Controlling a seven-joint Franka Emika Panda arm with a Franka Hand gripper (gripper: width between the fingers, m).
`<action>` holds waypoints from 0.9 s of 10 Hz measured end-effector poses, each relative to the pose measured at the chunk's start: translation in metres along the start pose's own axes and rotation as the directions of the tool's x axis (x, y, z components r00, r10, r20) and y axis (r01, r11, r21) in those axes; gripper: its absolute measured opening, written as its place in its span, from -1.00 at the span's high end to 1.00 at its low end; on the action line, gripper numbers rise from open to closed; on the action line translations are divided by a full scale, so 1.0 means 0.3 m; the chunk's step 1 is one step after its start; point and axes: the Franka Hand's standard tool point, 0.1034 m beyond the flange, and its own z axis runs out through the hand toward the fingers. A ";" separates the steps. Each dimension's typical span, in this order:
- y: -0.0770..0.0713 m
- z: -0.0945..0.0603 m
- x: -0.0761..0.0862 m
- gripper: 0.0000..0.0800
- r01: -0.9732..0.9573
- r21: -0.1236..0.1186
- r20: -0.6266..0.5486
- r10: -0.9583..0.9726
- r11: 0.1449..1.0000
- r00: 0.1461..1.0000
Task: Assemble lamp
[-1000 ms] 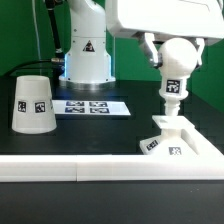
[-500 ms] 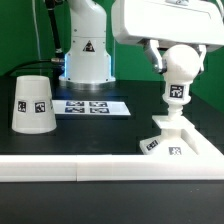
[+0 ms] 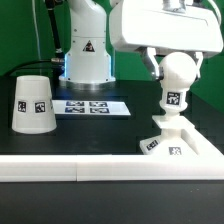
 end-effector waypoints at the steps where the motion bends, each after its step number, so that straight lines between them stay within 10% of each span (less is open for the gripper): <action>1: 0.001 0.008 -0.003 -0.45 0.000 -0.004 -0.008 0.000 1.000 1.000; 9: -0.001 0.020 0.002 -0.69 0.002 -0.026 -0.066 -0.003 1.000 0.998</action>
Offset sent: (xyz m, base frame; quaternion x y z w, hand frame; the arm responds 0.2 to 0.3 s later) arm -0.0081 0.0034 -0.0095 -0.0069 0.0172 -0.0088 0.9998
